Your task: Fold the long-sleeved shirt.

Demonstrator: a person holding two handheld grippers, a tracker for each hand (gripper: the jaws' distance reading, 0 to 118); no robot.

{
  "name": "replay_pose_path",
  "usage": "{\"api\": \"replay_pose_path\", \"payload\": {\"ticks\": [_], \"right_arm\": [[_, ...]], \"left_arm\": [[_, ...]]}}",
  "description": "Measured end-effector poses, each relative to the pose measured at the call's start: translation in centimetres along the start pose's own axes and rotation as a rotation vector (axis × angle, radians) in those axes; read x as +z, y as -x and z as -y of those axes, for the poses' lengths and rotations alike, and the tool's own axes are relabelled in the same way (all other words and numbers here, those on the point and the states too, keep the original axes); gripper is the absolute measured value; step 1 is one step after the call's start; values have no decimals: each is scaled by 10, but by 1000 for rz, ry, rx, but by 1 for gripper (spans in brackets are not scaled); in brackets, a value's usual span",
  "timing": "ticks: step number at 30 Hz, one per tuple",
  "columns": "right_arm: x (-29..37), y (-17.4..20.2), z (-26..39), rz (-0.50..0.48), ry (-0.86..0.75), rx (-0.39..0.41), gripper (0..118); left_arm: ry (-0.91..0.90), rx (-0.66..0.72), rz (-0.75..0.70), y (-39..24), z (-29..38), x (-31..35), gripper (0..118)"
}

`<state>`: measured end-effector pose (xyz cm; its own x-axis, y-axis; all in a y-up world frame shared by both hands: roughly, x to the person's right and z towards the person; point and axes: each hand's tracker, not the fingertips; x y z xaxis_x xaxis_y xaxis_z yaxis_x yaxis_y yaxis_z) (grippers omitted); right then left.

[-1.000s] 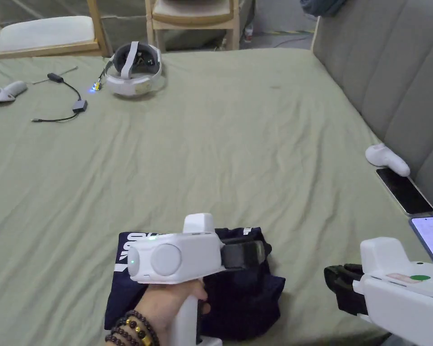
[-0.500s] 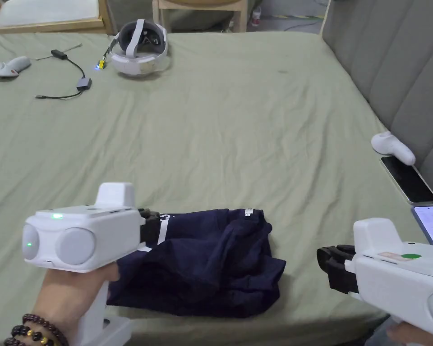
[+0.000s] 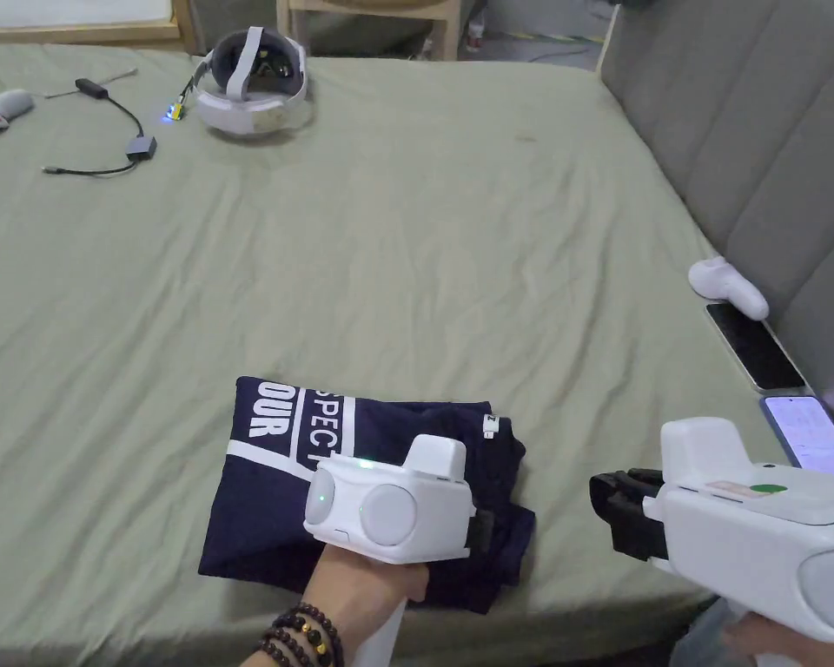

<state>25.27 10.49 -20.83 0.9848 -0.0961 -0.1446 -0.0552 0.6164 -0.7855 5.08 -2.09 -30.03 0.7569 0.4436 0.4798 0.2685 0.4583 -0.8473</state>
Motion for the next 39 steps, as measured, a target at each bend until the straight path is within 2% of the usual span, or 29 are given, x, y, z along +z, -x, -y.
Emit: {"api": "replay_pose_path", "payload": {"ticks": [4, 8, 10, 12, 14, 15, 17, 18, 19, 20, 21, 22, 26, 28, 31, 33, 34, 35, 39], "right_arm": [[-12, 7, -10, -47, -18, -43, 0], [-42, 20, -29, -262, -79, -250, 0], [-67, 28, -37, -372, -73, -329, 0], [-97, 34, -38, -437, 6, -403, 0], [-122, 33, -26, -451, 90, -435, 0], [-133, 32, -18, -436, 131, -436, 0], [-151, 29, -2, -379, 204, -418, 0], [-161, 26, 4, -345, 224, -415, 0], [-169, 22, 11, -359, 216, -423, 0], [-174, 17, 17, -384, 221, -456, 0], [-176, 13, 20, -405, 203, -495, 0], [-178, 10, 22, -426, 201, -525, 0], [-179, 13, 20, -418, 209, -511, 0], [-180, 13, 20, -416, 209, -518, 0], [-175, 17, 23, -412, 202, -521, 0], [-175, 19, 23, -406, 201, -522, 0], [-170, 19, 23, -399, 197, -525, 0], [-169, 20, 23, -397, 196, -526, 0], [-160, 28, 13, -353, 189, -508, 0]], "left_arm": [[-84, 34, 104, 6, -5, 51, 4], [-251, 77, 131, 34, -6, 120, 4], [-374, 112, 58, 52, -3, 154, 4], [-435, 161, 17, 76, -3, 180, 4], [-461, 238, 3, 103, 3, 194, 8], [-481, 274, 33, 117, 5, 199, 19], [-481, 356, 35, 141, 15, 203, 60], [-473, 388, 24, 152, 21, 203, 70], [-461, 415, 12, 162, 24, 198, 80], [-456, 446, 4, 172, 28, 194, 108], [-502, 445, 10, 179, 35, 189, 109], [-457, 460, 36, 187, 39, 178, 108], [-353, 621, 46, 220, 50, 136, 108], [-332, 648, 63, 220, 51, 119, 108], [-354, 687, 143, 207, 51, 99, 101], [-374, 684, 270, 200, 44, 86, 66], [-367, 697, 211, 194, 42, 78, 43], [-363, 702, 197, 202, 37, 74, 31], [-326, 683, 191, 197, 29, 94, 24]]}}
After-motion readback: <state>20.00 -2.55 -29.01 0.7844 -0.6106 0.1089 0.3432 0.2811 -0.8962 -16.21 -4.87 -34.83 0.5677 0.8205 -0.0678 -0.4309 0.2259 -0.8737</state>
